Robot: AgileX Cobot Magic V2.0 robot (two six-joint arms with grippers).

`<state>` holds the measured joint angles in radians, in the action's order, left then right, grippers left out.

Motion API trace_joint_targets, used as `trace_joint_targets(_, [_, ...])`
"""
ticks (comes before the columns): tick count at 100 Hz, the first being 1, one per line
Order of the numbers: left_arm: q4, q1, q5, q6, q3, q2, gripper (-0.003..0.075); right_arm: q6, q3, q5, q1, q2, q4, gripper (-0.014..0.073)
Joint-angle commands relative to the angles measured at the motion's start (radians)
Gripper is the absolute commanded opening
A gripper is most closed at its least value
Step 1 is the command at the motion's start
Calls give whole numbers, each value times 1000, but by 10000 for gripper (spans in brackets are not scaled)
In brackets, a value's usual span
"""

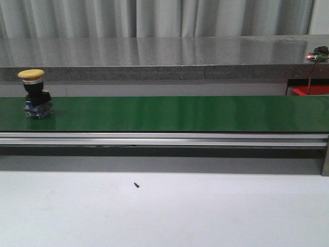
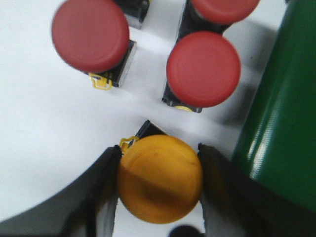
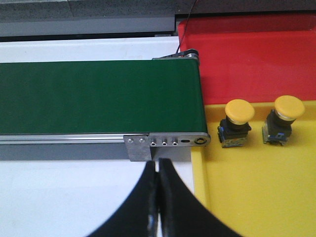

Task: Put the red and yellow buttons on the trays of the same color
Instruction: 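Place the yellow button on the belt and raise the left gripper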

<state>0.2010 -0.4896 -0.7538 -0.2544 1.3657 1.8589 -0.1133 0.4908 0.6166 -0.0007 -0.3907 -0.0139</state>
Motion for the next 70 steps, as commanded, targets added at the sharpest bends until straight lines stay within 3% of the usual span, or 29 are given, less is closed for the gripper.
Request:
trace_joint_targets(1, [10, 6, 44, 2, 25, -111, 222, 8, 26, -76, 1, -4, -14, -67])
trace_joint_targets(27, [28, 20, -8, 2, 76, -189, 222, 8, 26, -76, 1, -4, -14, -67])
trace_joint_targets(70, [33, 197, -73, 2, 89, -170, 222, 8, 26, -76, 1, -4, -14, -67])
